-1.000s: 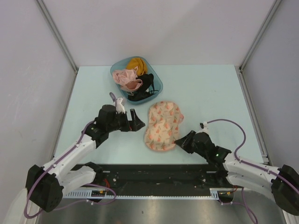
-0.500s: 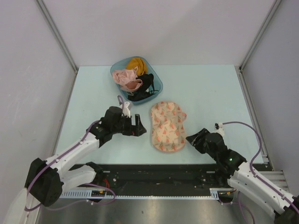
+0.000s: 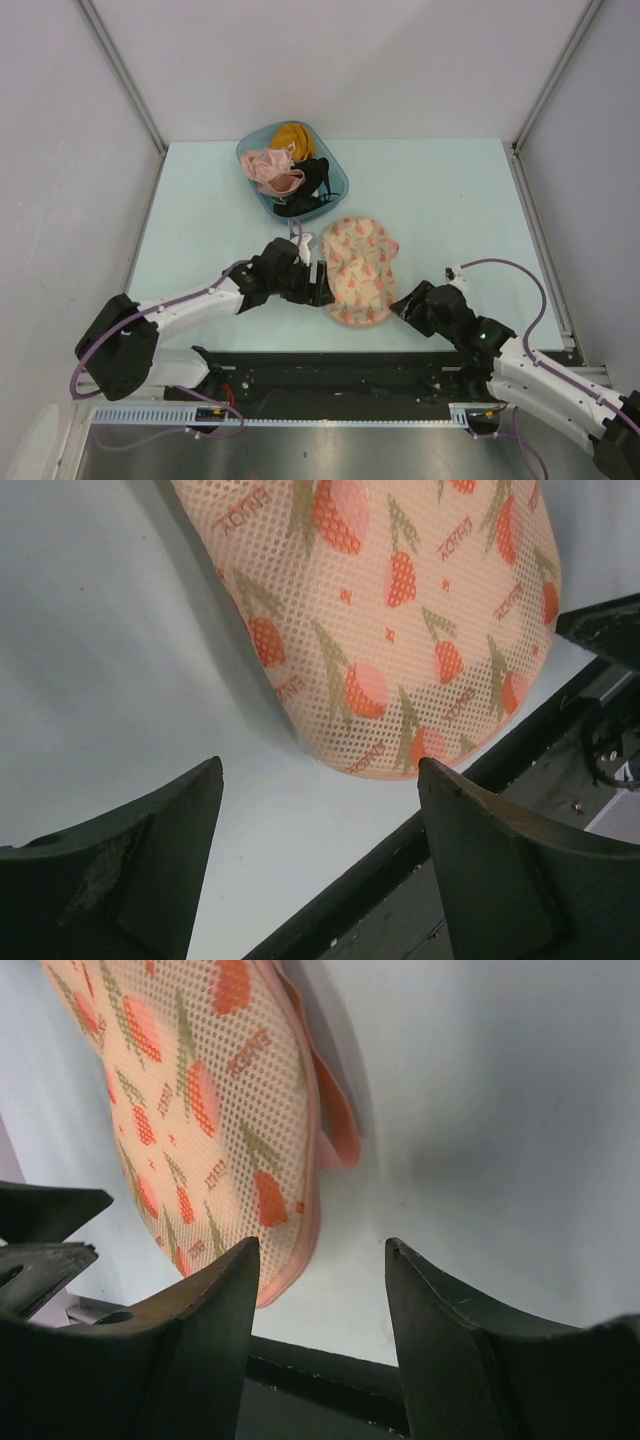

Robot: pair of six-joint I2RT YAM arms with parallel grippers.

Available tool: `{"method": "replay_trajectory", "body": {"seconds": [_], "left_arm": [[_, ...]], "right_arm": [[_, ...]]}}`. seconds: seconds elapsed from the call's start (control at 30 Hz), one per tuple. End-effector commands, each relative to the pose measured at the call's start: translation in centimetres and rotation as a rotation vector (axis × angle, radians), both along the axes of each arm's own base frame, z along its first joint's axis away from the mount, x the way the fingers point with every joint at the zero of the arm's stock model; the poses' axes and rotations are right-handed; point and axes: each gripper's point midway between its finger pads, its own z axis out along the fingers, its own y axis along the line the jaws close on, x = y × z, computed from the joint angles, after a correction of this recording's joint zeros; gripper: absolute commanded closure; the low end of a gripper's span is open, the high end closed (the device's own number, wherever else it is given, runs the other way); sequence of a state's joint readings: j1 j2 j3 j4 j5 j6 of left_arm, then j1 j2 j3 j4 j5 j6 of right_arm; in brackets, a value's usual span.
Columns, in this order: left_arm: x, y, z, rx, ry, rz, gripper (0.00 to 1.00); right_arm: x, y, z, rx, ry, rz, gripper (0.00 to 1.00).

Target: Unzip the laundry bag and remove the bra

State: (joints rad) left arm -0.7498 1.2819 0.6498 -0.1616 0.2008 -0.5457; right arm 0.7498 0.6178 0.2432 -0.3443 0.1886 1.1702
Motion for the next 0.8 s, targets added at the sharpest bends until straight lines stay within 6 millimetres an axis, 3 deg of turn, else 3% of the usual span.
{"method": "replay_trajectory", "body": {"seconds": [0.0, 0.2, 0.37, 0.4, 0.43, 0.5, 0.53, 0.57, 0.63, 0.73, 0.77], "left_arm": [[1.3, -1.7, 0.1, -0.088, -0.008, 0.044, 0.18], [1.9, -3.0, -1.1, -0.128, 0.034, 0.036, 0.22], [1.5, -3.1, -1.9, -0.193, 0.110, 0.055, 0.34], [1.5, -3.1, -2.0, -0.193, 0.117, 0.061, 0.37], [1.5, -3.1, -2.1, -0.194, 0.119, 0.064, 0.49], [1.5, -3.3, -1.8, -0.204, 0.122, 0.057, 0.61], [1.6, -3.4, -1.4, -0.212, 0.116, 0.055, 0.75], [1.8, -3.5, -1.2, -0.213, 0.111, 0.063, 0.82], [2.4, -3.9, 0.0, -0.225, 0.108, 0.086, 0.98], [3.4, -5.0, 2.4, -0.222, 0.075, 0.091, 0.99], [3.2, -5.1, 3.2, -0.209, 0.069, 0.094, 0.99]], "right_arm": [[1.0, 1.2, 1.3, 0.048, -0.046, -0.001, 0.43], [0.5, 0.8, 1.8, 0.048, -0.067, -0.009, 0.47], [0.1, -0.3, 2.3, 0.052, -0.079, -0.039, 0.46], [0.1, -0.5, 2.5, 0.054, -0.086, -0.044, 0.46], [-0.1, -0.6, 2.6, 0.057, -0.088, -0.047, 0.46], [-0.1, -0.7, 3.0, 0.063, -0.095, -0.051, 0.46], [-0.2, -0.8, 3.0, 0.057, -0.091, -0.051, 0.46], [-0.2, -0.8, 3.2, 0.060, -0.088, -0.054, 0.46], [-0.1, 0.5, 5.3, 0.115, -0.120, -0.019, 0.47], [-0.6, 2.9, 8.4, 0.131, -0.180, 0.065, 0.47], [0.0, 2.8, 8.3, 0.065, -0.196, 0.039, 0.47]]}}
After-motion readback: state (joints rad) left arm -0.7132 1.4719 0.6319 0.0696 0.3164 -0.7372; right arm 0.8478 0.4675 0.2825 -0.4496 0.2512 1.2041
